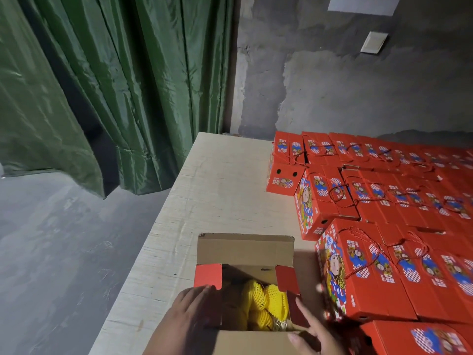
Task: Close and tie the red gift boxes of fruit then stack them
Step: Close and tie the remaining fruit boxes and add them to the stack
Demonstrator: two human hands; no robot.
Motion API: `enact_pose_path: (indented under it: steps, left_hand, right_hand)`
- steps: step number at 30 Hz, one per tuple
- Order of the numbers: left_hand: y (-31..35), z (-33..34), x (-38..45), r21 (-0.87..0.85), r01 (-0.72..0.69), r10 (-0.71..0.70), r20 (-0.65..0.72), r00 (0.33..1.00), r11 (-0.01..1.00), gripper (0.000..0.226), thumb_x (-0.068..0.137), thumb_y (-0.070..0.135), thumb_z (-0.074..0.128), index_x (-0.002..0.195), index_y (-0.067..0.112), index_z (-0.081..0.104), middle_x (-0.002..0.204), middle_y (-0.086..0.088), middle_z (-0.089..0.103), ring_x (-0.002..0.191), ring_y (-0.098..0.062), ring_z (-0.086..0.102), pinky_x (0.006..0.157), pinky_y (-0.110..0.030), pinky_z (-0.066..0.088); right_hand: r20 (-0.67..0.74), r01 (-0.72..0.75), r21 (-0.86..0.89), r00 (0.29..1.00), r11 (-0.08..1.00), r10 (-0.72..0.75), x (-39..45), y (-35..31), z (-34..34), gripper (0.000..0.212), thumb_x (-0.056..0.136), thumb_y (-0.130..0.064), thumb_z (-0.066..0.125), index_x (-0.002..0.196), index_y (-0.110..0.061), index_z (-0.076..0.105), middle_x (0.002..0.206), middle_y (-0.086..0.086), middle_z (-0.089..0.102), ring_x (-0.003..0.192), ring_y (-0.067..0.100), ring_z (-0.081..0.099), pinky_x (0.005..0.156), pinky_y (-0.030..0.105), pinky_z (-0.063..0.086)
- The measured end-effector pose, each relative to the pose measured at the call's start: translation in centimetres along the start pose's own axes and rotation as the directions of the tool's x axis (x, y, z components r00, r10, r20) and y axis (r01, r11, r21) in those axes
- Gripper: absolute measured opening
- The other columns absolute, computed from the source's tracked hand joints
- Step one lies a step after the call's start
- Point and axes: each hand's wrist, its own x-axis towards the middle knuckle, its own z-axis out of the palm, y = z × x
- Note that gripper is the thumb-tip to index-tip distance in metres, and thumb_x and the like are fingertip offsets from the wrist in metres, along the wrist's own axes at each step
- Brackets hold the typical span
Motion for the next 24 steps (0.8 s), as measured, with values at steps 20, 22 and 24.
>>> enact_pose_path:
  steps: [20,22,24]
  left_hand:
    - [-2.2,1.5,-2.2,-0.093,-0.028,0.042,0.146,0.988,0.995,0.073,0.091,0.026,0.059,0.159,0.02,0.032,0.161,0.009,0.033,0.147,-0.011,0.028,0.119,-0.031,0.035]
    - [-2.4,1.7,-2.4,-0.108,-0.02,0.035,0.138,0.99,0.994,0.074,0.093,0.023,0.058,0.16,0.023,0.029,0.162,0.012,0.029,0.149,-0.008,0.024,0.119,-0.028,0.034]
    - [-2.6,1.9,-2.6,-0.107,-0.013,0.028,0.14,0.99,0.994,0.078,0.092,0.019,0.061,0.161,0.026,0.025,0.164,0.014,0.024,0.151,-0.005,0.019,0.12,-0.025,0.032]
  right_hand:
    - [-0.009,0.043,-0.104,0.999,0.994,-0.045,-2.1,-3.8,-1.5,0.043,0.102,-0.035,0.059,0.141,-0.053,0.052,0.161,-0.018,0.033,0.148,0.0,0.028,0.125,0.035,0.026]
    - [-0.002,0.057,-0.088,0.998,0.994,-0.058,-2.1,-4.0,-1.6,0.044,0.103,-0.029,0.059,0.142,-0.048,0.053,0.159,-0.017,0.038,0.147,-0.002,0.031,0.126,0.033,0.025]
    - [0.003,0.061,-0.084,0.998,0.995,-0.061,-2.1,-4.0,-1.6,0.044,0.103,-0.028,0.059,0.143,-0.046,0.053,0.158,-0.017,0.04,0.146,-0.005,0.031,0.126,0.031,0.023]
